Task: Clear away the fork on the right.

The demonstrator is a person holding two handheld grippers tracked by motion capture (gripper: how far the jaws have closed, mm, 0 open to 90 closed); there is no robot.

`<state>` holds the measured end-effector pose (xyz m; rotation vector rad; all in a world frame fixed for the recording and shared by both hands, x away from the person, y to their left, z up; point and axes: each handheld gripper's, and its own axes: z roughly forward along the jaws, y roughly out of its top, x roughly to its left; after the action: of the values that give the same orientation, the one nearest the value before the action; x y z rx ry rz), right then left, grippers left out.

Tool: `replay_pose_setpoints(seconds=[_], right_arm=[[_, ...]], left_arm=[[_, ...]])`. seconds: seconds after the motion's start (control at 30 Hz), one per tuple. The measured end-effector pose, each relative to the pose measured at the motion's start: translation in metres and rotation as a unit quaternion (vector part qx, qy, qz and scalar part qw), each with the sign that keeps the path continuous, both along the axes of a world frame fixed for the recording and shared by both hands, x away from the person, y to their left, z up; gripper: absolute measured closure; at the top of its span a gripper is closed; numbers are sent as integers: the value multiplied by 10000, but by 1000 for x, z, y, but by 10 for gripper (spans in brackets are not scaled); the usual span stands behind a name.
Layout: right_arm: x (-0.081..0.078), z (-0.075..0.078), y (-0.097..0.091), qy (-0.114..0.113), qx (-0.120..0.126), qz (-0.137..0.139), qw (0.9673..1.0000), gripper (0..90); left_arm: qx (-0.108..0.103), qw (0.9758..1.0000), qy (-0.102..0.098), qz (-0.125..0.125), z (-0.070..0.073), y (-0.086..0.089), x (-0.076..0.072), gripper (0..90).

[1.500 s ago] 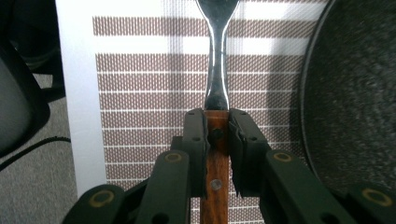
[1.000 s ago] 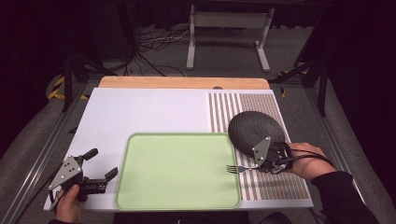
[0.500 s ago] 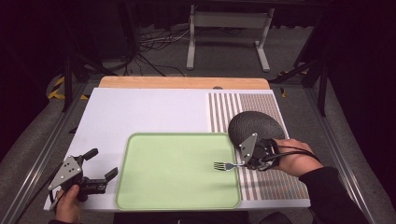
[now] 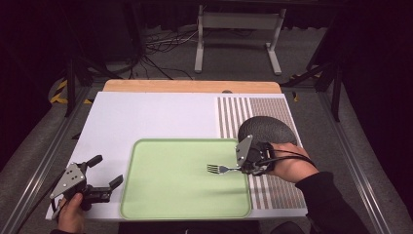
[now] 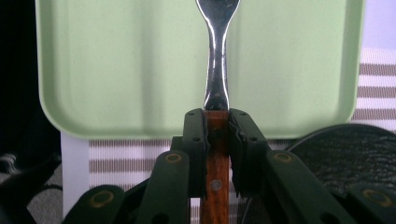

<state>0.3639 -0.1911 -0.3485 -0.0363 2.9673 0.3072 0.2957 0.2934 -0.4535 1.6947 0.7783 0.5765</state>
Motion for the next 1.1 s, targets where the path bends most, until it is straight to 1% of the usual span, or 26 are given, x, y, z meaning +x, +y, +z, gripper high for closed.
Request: replay_pose_setpoints(seconds=[0.07,0.1,0.13,0.23,0.33,0.37,0.4,0.47,0.5,0.53,0.6,0.7,0.73,0.77,0.8,0.83,0.87,0.97,1.0,1.03,1.07,1.1], right_arm=[[0,1,5,-10,70,7,10000,778],[0,1,5,-10,70,7,10000,778],[1,1,10,-4,67,50,10000,779],[3,0,19,22,60,80,9999,779],[5,-1,28,31,98,48,9999,778],[5,-1,32,44,116,-5,9999,778],[5,-1,32,44,116,-5,9999,778],[7,-1,38,102,183,-273,9994,778],[8,-2,42,182,279,-480,9983,778],[8,-2,42,182,279,-480,9983,778],[9,-2,44,232,308,-601,9974,778],[8,-5,48,315,401,-854,9950,778],[7,-6,49,312,443,-1038,9931,778],[7,-6,49,312,443,-1038,9931,778],[8,-8,51,288,570,-1307,9894,778],[7,-9,52,285,598,-1363,9885,778],[7,-9,52,285,598,-1363,9885,778],[6,-15,54,292,714,-1665,9830,778],[6,-15,54,292,714,-1665,9830,778],[6,-16,55,278,787,-1770,9807,778],[6,-18,55,264,858,-1826,9791,778],[4,-18,55,285,893,-1922,9769,777]], left_arm=[[17,10000,13,-10,0,0,0,1],[17,10000,13,-10,0,0,0,1],[8,10000,2,-2,0,0,0,1],[11,10000,5,-7,0,0,0,1],[-2,10000,5,-1,0,0,0,1],[-5,10000,4,0,0,0,0,1],[-5,10000,4,0,0,0,0,1],[-2,10000,4,-6,0,1,0,1],[7,10000,-1,-20,1,1,0,1],[5,10000,-2,-21,1,1,0,1],[3,10000,-14,-15,1,1,0,1],[6,10000,-11,-23,1,1,0,1],[6,10000,-11,-23,1,1,0,1],[4,10000,-14,-17,1,1,0,1],[11,10000,-13,-16,1,1,0,1],[11,10000,-13,-16,1,1,0,1],[12,10000,-12,-16,1,1,0,1],[13,10000,5,-36,1,1,-1,1],[13,10000,6,-33,1,1,-1,1],[6,10000,-3,-25,1,1,0,1],[15,10000,-13,-20,1,1,0,1],[13,10000,-10,-22,1,1,0,1]])
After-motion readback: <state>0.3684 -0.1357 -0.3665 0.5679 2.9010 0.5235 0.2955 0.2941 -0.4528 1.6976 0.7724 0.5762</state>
